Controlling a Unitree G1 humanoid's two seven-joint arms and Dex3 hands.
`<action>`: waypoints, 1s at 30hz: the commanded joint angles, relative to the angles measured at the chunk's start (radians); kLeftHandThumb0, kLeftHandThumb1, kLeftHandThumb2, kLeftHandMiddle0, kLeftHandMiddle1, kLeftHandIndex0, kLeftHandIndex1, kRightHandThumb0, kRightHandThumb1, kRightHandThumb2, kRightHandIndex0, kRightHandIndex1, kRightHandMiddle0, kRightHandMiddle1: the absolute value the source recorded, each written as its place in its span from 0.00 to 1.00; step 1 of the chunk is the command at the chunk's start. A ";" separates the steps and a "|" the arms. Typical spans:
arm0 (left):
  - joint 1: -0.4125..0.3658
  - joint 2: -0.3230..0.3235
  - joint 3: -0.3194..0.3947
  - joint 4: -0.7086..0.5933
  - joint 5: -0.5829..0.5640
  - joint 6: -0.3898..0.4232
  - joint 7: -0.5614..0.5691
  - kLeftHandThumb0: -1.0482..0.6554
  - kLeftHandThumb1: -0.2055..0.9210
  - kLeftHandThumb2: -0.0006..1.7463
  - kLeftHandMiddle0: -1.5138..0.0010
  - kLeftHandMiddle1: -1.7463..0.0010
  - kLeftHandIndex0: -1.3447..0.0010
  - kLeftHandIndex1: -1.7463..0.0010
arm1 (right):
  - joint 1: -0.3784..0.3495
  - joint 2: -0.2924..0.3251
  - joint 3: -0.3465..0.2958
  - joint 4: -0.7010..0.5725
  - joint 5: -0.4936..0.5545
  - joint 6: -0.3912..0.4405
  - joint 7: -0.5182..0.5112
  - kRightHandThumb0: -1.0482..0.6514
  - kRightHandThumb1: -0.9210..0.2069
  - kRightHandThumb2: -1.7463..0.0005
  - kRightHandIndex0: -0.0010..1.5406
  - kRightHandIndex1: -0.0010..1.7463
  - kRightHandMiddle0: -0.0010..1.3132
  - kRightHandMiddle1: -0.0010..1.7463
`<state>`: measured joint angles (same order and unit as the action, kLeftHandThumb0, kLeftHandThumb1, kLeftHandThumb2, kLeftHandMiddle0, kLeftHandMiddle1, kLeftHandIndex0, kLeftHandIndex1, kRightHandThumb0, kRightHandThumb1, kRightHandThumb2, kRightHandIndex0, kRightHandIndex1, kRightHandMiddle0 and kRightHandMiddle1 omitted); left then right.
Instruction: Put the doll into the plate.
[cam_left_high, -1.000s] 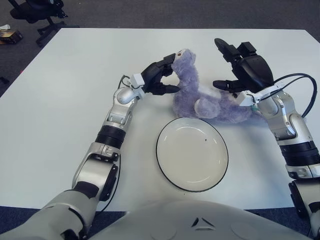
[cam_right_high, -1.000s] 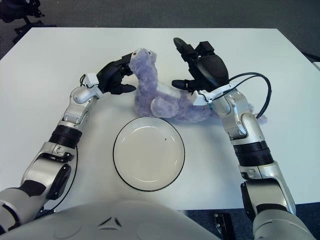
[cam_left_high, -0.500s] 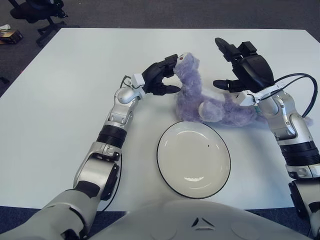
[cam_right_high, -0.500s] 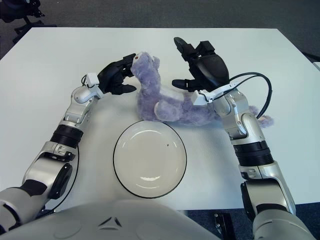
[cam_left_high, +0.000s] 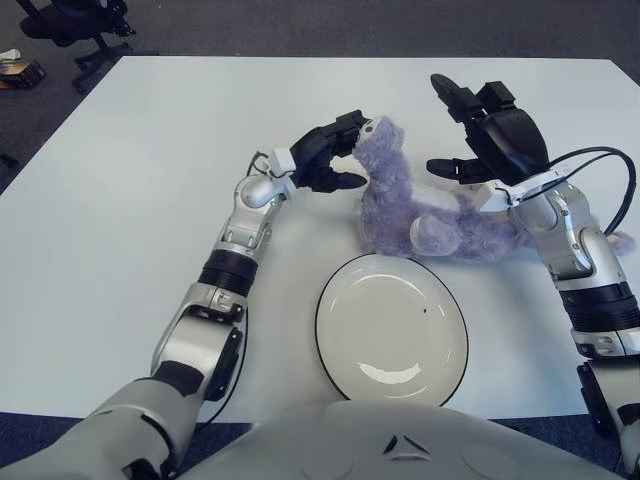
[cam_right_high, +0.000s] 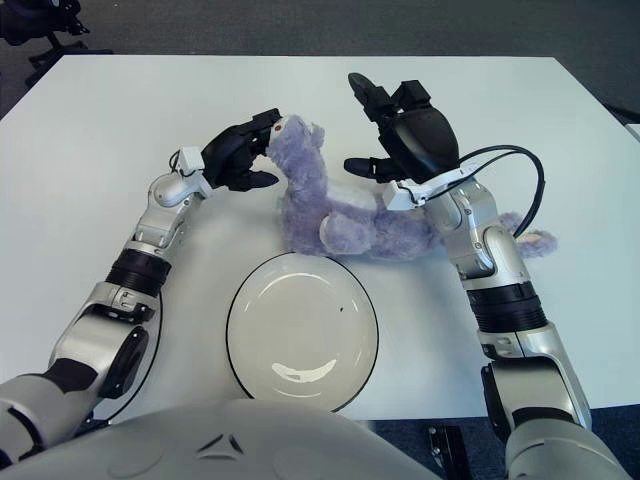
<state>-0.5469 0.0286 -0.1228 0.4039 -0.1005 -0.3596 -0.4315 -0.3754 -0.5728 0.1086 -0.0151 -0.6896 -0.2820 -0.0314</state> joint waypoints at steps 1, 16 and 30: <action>0.023 -0.037 0.010 0.025 0.033 -0.067 0.068 0.40 0.97 0.00 0.58 0.00 0.61 0.01 | 0.004 0.004 -0.016 0.009 0.011 -0.007 -0.023 0.14 0.00 0.63 0.03 0.00 0.11 0.03; -0.013 -0.043 0.033 0.185 0.159 -0.301 0.236 0.64 0.99 0.01 0.49 0.00 0.55 0.00 | 0.009 0.005 -0.028 0.035 0.009 -0.014 -0.091 0.15 0.00 0.64 0.04 0.01 0.12 0.03; 0.004 -0.041 0.018 0.186 0.282 -0.337 0.374 0.62 0.97 0.02 0.49 0.00 0.52 0.00 | 0.017 0.004 -0.037 0.045 0.000 0.002 -0.102 0.16 0.00 0.63 0.06 0.01 0.14 0.03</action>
<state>-0.5442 -0.0202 -0.0955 0.5944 0.1398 -0.6780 -0.0947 -0.3719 -0.5644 0.0853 0.0251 -0.6863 -0.2895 -0.1230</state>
